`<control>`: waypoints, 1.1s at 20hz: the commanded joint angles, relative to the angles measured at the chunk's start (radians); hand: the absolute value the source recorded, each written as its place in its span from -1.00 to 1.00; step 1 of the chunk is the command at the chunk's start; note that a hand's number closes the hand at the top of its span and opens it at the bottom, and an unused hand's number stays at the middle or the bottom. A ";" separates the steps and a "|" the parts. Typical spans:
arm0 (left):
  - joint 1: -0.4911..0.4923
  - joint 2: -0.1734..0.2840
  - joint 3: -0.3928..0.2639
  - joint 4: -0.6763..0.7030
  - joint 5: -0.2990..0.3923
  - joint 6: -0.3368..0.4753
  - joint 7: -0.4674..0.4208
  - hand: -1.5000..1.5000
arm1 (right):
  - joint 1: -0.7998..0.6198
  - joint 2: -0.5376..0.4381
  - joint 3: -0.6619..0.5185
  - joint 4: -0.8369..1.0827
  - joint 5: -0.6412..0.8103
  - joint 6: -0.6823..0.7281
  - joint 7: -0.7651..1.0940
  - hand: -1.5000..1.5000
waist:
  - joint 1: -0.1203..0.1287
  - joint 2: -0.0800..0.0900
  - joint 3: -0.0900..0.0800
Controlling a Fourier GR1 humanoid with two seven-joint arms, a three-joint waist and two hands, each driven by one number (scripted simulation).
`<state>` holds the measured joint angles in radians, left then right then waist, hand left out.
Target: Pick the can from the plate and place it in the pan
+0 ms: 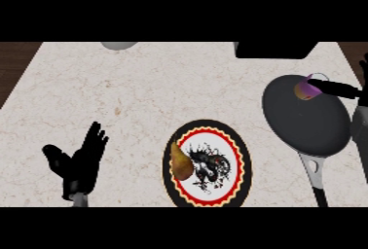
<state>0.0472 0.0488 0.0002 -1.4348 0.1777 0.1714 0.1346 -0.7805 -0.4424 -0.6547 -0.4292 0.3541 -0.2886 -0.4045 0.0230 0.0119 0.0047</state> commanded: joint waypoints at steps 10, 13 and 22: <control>0.042 -0.024 -0.012 -0.036 -0.013 0.032 0.025 0.00 | 0.323 0.050 -0.012 -0.234 -0.221 0.466 -0.174 -1.00 | -0.039 -0.020 -0.006; 0.051 0.057 0.074 0.029 0.057 -0.078 -0.038 0.00 | 0.417 0.046 0.008 -0.401 -0.252 0.504 -0.093 -1.00 | -0.038 -0.019 -0.007; 0.035 -0.023 0.008 0.000 -0.010 0.006 -0.010 0.00 | 0.647 0.145 0.059 -0.792 -0.350 0.432 0.106 -1.00 | -0.024 -0.013 -0.005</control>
